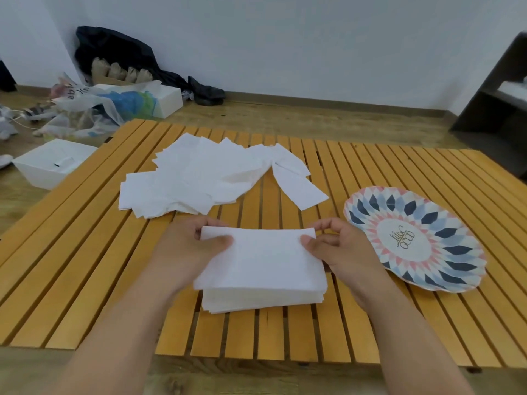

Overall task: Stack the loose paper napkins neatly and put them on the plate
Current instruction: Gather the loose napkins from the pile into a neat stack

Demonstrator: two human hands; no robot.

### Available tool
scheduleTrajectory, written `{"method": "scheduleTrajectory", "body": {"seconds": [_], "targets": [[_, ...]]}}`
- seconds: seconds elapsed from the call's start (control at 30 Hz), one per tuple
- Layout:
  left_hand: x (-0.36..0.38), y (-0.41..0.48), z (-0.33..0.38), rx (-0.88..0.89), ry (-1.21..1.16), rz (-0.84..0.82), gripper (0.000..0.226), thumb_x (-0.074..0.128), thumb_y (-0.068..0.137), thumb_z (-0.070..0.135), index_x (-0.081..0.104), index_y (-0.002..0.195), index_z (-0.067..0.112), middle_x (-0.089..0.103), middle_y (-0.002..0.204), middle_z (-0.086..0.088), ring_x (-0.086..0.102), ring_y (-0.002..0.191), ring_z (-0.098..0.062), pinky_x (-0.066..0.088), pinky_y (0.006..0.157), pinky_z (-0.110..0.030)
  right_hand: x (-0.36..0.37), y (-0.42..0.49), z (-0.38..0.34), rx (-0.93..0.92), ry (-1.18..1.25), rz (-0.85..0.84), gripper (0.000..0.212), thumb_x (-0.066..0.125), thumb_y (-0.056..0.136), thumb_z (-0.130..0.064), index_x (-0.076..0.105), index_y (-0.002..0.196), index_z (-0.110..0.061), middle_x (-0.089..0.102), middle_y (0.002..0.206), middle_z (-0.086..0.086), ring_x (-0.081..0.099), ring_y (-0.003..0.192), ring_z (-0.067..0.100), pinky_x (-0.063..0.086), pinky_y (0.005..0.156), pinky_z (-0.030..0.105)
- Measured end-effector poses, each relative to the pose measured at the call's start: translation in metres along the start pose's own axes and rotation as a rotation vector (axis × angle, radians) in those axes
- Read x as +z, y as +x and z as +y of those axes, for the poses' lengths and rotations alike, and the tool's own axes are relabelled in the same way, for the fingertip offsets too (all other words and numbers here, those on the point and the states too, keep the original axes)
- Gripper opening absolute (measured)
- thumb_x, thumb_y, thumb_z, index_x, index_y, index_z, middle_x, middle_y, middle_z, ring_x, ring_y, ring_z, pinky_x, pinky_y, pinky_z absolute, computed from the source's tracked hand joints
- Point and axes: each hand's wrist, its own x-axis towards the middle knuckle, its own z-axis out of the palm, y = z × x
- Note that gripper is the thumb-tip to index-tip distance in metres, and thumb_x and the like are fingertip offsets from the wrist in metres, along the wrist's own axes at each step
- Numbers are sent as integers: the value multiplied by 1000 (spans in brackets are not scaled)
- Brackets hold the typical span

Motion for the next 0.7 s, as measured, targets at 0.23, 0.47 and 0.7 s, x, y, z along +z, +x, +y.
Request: {"method": "scheduleTrajectory", "body": {"seconds": [0.23,0.47,0.7], "targets": [[6,16,-24,32,395,17,17,69,82,25,57,88,35,65,84,2,64,79,-13,57,70,-36,6,8,20,-95,-604,92,16,59,92,-32,46,101,-32,62,87,-10,57,78,5,46,60,24],[4,23,-31,33,632,73,22,67,84,31,53,100,31,60,81,10,57,75,-5,48,64,-25,13,8,24,-126,-794,88,19,56,93,-33,42,105,-31,55,77,-11,58,70,7,56,65,28],[-14,47,-17,78,692,211,14,65,83,29,58,95,31,59,92,7,58,83,-14,47,67,-30,-5,0,11,-177,-692,369,19,58,91,-36,45,102,-26,54,91,-6,52,75,7,42,61,25]]}}
